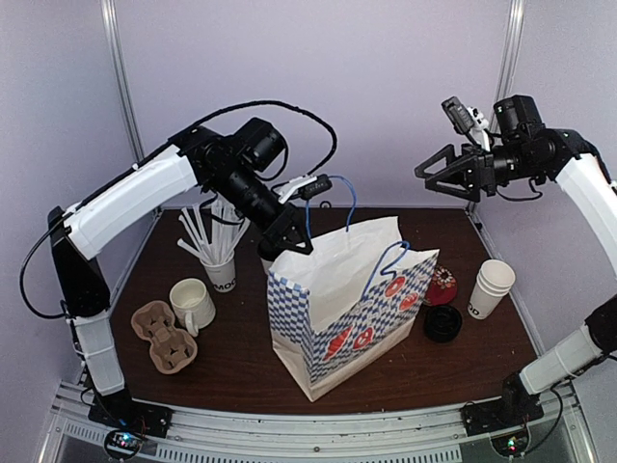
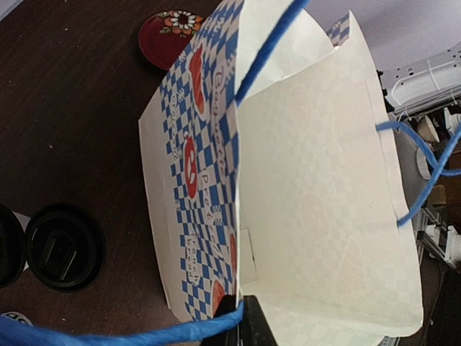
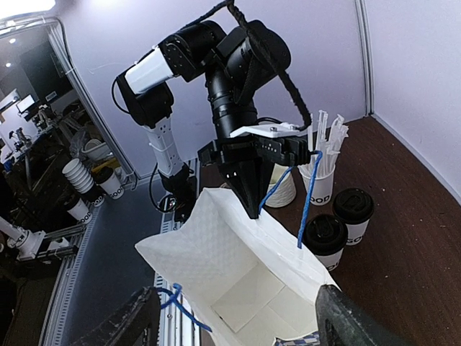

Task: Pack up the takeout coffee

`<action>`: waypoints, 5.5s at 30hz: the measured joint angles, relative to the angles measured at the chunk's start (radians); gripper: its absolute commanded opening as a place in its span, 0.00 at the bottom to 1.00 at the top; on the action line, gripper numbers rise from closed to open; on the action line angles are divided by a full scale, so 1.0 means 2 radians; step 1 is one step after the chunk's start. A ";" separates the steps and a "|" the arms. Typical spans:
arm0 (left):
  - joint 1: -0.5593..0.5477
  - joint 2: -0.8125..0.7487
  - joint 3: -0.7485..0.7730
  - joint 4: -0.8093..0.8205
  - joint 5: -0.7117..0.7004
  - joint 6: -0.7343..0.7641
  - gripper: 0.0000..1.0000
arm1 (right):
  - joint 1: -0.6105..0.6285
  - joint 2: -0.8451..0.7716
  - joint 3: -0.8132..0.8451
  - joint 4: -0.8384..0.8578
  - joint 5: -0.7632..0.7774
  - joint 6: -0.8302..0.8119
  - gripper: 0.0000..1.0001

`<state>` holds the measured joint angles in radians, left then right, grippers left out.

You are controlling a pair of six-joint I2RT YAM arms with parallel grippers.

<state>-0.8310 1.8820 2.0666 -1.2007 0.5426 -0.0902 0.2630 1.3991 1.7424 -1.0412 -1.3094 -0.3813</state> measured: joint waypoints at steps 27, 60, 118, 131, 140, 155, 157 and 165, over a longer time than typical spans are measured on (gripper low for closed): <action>-0.003 -0.269 -0.167 -0.056 -0.308 -0.004 0.63 | -0.009 0.002 -0.059 0.002 0.012 -0.044 0.75; 0.024 -0.217 -0.603 0.059 -0.336 -0.243 0.05 | -0.013 0.017 -0.082 -0.033 0.039 -0.110 0.71; 0.023 -0.177 -0.529 0.176 -0.199 -0.012 0.18 | -0.013 0.007 -0.135 -0.022 0.042 -0.121 0.72; 0.040 -0.126 -0.529 0.273 -0.224 -0.012 0.22 | -0.014 0.004 -0.141 -0.019 0.042 -0.120 0.72; 0.060 -0.118 -0.515 0.276 -0.252 -0.022 0.50 | -0.014 0.003 -0.147 -0.014 0.042 -0.120 0.72; 0.050 -0.256 -0.549 0.155 -0.290 -0.137 0.97 | -0.014 0.001 -0.148 -0.011 0.042 -0.121 0.72; 0.047 -0.256 -0.563 0.143 -0.291 -0.143 0.94 | -0.014 0.001 -0.148 -0.011 0.042 -0.121 0.72; 0.023 -0.253 -0.574 0.141 -0.315 -0.135 0.98 | -0.014 0.001 -0.148 -0.011 0.042 -0.120 0.72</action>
<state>-0.7853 1.3762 0.9180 -0.9184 -0.0875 -0.3603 0.2352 1.4014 1.4464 -1.0634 -1.2259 -0.6220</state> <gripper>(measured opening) 0.973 0.722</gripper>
